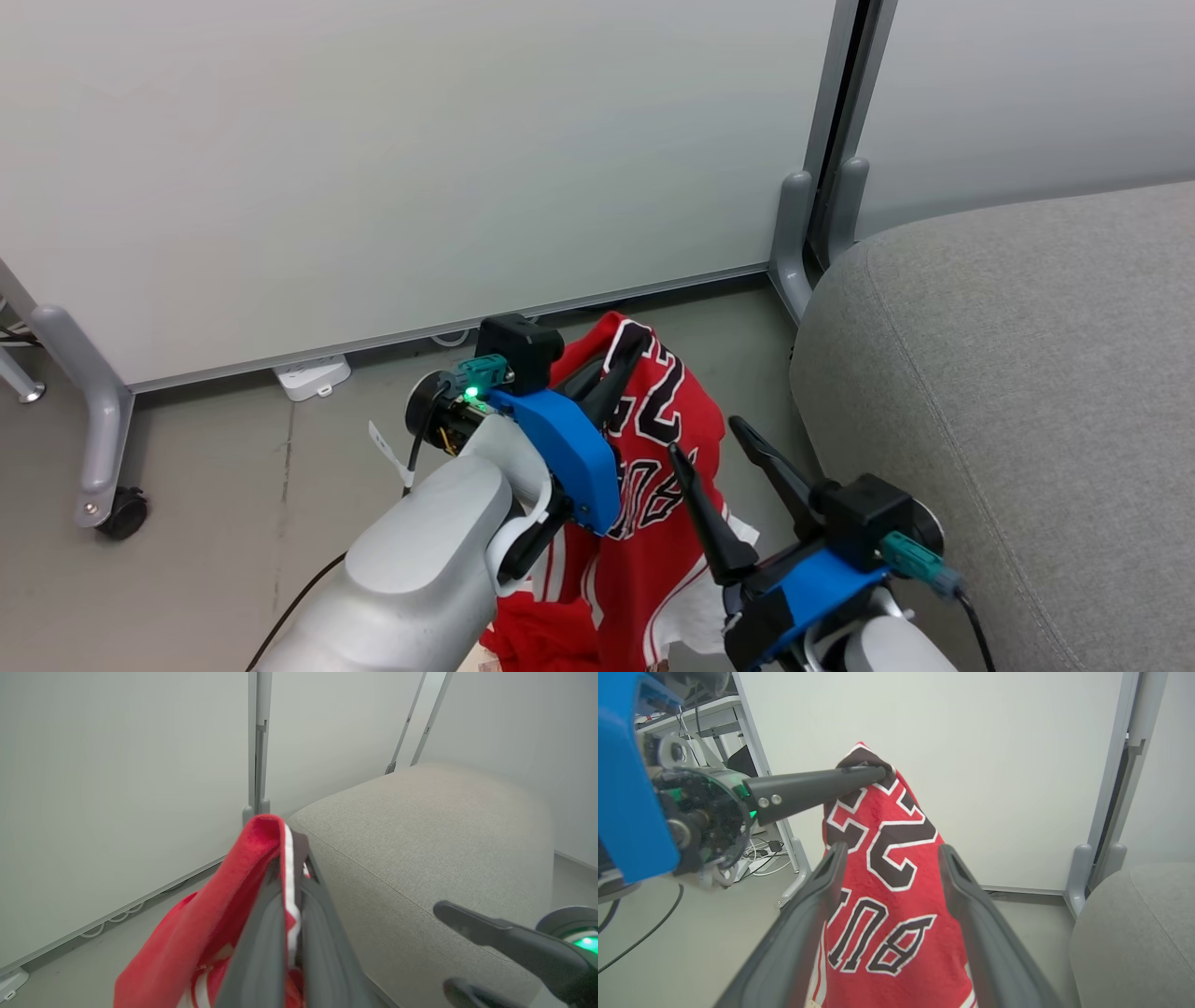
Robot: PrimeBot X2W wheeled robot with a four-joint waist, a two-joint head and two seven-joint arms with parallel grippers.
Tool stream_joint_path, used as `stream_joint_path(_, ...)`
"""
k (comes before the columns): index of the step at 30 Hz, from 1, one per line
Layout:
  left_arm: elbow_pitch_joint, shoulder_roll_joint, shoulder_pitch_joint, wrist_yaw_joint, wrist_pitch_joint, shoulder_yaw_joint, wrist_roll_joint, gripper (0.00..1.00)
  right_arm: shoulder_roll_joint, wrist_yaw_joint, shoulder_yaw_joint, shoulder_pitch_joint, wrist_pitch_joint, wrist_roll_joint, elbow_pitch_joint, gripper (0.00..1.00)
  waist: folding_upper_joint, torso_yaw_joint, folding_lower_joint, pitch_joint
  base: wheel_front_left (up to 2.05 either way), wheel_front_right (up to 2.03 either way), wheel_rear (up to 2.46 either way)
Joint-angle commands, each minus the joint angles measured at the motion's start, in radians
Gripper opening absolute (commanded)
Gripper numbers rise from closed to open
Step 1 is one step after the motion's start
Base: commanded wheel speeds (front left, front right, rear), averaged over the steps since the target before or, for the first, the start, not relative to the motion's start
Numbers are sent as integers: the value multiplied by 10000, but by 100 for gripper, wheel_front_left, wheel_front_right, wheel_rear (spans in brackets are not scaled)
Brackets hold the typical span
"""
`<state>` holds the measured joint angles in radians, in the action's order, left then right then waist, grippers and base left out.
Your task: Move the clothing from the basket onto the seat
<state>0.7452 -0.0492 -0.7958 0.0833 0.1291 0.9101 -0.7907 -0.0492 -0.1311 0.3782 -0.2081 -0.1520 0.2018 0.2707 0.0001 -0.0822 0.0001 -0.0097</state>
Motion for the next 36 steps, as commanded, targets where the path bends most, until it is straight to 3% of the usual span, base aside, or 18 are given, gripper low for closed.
stream_joint_path(1, -54, -24, -131, -51, 53, 77, -69, 0, -20, 7, 146, -218, 15, 21, 81, 100, -1, 6, -1, 9, 0, 0, 0)
stream_joint_path(11, -343, -21, -386, -312, 58, 869, -697, 0, -19, 7, 1125, -1555, 276, -266, 1717, 100, -1, 174, -1, 59, 0, 0, 0)
stream_joint_path(33, -962, -21, -869, -696, 357, 2530, -2208, 0, -21, 8, 1060, -3255, -143, -154, 5008, 100, -1, 668, -1, -13, 0, 0, 0)
stream_joint_path(34, -956, -21, -898, -709, 386, 2579, -2261, 0, -21, 8, 1044, -3290, -171, -74, 5088, 76, -1, 668, -1, -26, 0, 0, 0)
stream_joint_path(35, -943, -21, -922, -721, 415, 2629, -2314, 0, -19, 8, 1060, -3315, -199, -5, 5162, 0, -1, 662, -1, -40, 0, 0, 0)
stream_joint_path(36, -918, -22, -931, -721, 434, 2677, -2354, 0, -17, 8, 1101, -3327, -235, 32, 5232, 0, -1, 650, -1, -56, 0, 0, 0)
